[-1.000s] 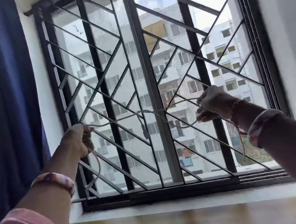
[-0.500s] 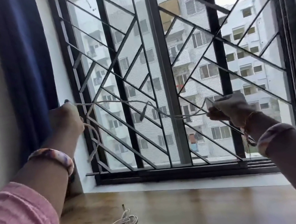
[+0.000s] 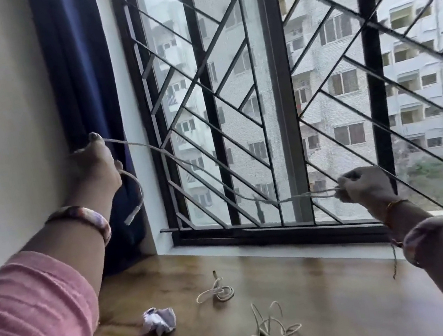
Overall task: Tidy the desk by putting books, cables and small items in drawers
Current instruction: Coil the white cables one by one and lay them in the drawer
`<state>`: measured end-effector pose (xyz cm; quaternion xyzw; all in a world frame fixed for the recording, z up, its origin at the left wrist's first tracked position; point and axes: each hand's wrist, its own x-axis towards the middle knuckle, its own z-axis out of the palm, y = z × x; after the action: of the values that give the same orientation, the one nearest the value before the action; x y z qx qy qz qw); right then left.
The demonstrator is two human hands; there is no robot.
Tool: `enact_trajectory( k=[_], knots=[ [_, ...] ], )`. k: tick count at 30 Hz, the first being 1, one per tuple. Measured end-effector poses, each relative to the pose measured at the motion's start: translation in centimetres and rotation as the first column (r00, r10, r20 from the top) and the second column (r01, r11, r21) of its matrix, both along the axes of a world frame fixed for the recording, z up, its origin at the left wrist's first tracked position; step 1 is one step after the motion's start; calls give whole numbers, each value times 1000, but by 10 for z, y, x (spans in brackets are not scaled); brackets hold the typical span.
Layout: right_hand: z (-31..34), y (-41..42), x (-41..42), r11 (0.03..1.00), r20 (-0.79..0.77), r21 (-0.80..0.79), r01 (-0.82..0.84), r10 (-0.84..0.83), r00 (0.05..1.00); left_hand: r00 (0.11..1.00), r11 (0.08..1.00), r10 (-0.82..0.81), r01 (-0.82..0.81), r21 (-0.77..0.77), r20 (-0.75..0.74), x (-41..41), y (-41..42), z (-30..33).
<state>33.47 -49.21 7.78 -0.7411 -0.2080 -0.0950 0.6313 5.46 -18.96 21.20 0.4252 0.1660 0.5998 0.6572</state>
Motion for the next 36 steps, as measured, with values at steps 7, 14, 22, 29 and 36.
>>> enact_trajectory(
  k=[7, 14, 22, 29, 36],
  knots=[
    [13, 20, -28, 895, 242, -443, -54, 178, 954, 982, 986, -135, 146, 77, -134, 5, -36, 2],
    [60, 36, -56, 889, 438, -451, 81, 141, 888, 710, 702, -665, 700, 130, -232, 40, -58, 7],
    [157, 63, -117, 786, 238, -324, -527, 607, 758, 738, 500, -232, 649, 573, -633, 72, -86, 14],
    [148, 47, -85, 955, 499, -263, -136, 255, 828, 400, 278, -78, 888, 366, -913, 66, -47, 1],
    [108, 61, -71, 925, 576, -380, 5, 232, 784, 399, 442, -892, 870, 220, 214, 102, -73, 24]
  ],
)
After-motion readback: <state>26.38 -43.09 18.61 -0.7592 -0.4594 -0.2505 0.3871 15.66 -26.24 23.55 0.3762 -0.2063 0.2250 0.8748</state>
